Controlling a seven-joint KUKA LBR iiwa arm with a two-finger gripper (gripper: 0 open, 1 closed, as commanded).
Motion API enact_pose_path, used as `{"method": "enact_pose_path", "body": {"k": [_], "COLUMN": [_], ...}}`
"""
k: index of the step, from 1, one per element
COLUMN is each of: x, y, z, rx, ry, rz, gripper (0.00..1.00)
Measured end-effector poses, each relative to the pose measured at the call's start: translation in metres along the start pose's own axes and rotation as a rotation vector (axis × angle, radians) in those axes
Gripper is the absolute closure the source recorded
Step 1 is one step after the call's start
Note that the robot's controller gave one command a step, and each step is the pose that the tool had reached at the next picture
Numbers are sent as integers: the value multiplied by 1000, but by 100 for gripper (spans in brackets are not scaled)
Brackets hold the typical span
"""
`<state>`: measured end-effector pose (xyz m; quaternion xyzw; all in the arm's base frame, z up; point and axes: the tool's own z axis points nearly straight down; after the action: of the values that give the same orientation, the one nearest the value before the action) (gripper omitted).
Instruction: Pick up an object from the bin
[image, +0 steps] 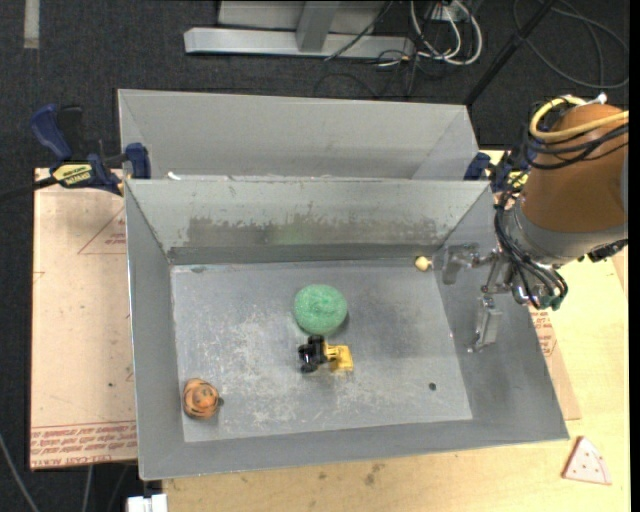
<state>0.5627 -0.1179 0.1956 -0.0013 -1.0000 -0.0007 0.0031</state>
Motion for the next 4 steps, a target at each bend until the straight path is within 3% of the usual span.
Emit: {"method": "enact_pose_path", "body": {"k": [1, 2, 3, 4], "x": [-2, 8, -14, -19], "y": [0, 27, 64, 74], "z": [-5, 31, 87, 103], "rx": [1, 3, 3, 2], "ry": [-8, -13, -13, -12], "rz": [-3, -56, -166, -188], "gripper": [0, 0, 0, 0]}}
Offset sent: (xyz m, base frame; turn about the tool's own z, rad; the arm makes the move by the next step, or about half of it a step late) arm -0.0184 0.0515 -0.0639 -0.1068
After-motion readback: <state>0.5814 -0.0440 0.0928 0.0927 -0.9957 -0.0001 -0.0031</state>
